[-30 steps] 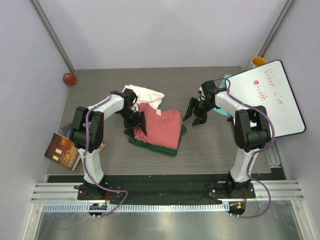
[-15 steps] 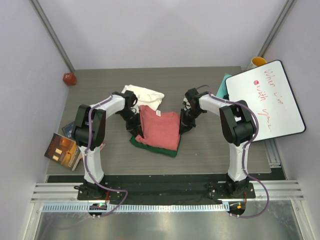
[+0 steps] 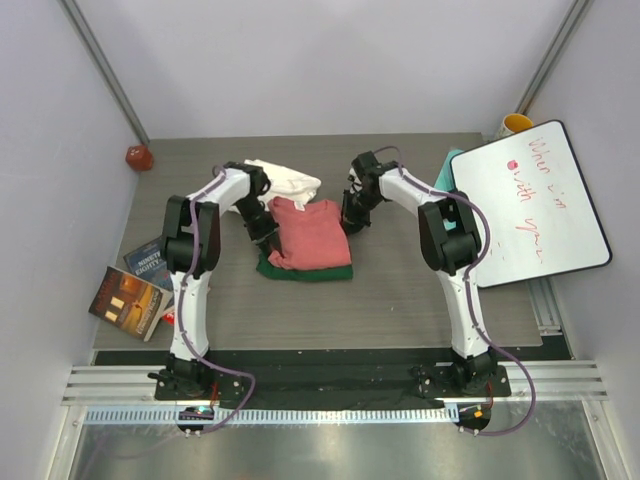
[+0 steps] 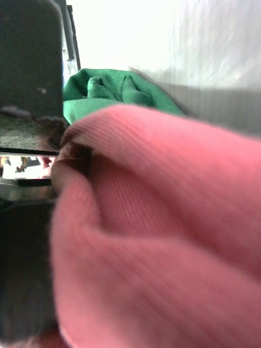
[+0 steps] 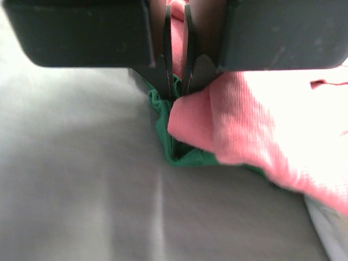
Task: Fold and stack the t-shirts
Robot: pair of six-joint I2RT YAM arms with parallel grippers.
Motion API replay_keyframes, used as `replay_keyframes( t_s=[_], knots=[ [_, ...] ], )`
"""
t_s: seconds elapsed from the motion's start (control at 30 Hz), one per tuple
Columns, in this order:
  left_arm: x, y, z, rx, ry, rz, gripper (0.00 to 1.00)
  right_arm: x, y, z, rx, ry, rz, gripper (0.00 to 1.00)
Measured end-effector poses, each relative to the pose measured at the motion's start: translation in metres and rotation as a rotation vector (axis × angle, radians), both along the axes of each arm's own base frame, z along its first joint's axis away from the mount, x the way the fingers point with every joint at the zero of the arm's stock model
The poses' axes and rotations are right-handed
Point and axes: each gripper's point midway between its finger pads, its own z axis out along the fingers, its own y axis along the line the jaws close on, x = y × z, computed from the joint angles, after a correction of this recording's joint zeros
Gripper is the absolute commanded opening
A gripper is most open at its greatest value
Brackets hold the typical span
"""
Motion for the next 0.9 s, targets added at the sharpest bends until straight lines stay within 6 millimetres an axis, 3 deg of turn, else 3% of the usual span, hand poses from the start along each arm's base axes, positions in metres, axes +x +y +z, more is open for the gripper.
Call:
replay_keyframes(
  t_s=[0.17, 0.27, 0.37, 0.5, 0.67, 0.8, 0.9],
  knots=[
    [0.031, 0.021, 0.0, 0.014, -0.006, 0.136, 0.0, 0.032, 0.016, 0.004, 0.04, -0.068, -0.021, 0.12],
    [0.045, 0.038, 0.0, -0.028, 0.019, 0.292, 0.0, 0.04, 0.023, 0.009, 0.065, -0.097, -0.03, 0.12],
    [0.068, 0.065, 0.003, 0.002, -0.01, 0.373, 0.0, 0.041, 0.029, 0.014, 0.084, -0.113, -0.025, 0.12],
    [0.125, 0.089, 0.009, 0.061, -0.176, 0.393, 0.0, 0.035, 0.033, 0.029, 0.111, -0.134, -0.019, 0.14],
    [0.162, 0.107, 0.012, 0.081, -0.277, 0.429, 0.0, 0.026, 0.031, 0.055, 0.135, -0.159, -0.012, 0.17],
    [0.195, 0.131, 0.012, 0.081, -0.334, 0.485, 0.0, 0.02, 0.025, 0.076, 0.155, -0.181, -0.017, 0.18],
    [0.208, 0.151, 0.013, 0.079, -0.354, 0.541, 0.0, 0.018, 0.014, 0.083, 0.155, -0.185, -0.036, 0.19]
  ],
)
